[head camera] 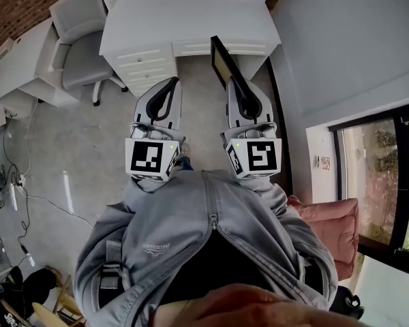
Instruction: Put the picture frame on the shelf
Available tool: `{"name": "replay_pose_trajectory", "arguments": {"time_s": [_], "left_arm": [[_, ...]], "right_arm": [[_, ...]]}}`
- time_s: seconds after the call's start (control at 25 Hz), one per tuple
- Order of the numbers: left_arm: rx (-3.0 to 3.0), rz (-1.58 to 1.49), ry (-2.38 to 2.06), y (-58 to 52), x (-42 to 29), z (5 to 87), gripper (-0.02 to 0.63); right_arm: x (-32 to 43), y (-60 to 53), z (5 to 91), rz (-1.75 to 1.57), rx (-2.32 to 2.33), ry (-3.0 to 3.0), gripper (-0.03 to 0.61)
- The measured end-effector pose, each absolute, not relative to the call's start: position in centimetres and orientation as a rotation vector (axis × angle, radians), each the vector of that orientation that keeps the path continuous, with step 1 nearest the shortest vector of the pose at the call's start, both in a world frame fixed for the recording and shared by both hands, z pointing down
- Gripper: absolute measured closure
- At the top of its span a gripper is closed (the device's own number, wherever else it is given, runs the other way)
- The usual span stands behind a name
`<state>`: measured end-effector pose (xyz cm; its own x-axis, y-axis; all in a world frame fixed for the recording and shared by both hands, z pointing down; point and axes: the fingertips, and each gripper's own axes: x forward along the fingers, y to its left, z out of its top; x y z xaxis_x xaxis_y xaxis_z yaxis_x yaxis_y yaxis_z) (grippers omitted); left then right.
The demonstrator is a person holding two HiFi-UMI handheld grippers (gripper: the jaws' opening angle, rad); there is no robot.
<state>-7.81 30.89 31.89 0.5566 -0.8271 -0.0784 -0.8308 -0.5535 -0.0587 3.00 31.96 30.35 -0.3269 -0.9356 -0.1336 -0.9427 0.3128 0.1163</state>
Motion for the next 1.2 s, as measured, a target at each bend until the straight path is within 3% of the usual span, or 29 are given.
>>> {"name": "replay_pose_trajectory", "arguments": {"time_s": [0.68, 1.2], "left_arm": [[-2.775, 0.026, 1.356, 15.3, -8.9, 33.5, 0.606], [-2.807, 0.081, 1.316, 12.3, -10.7, 33.3, 0.606]], "right_arm": [[2.5, 16.6, 31.7, 0.221, -1.898, 2.45, 0.545], [1.4, 14.4, 31.2, 0.253, -1.955, 2.414, 0.545]]}}
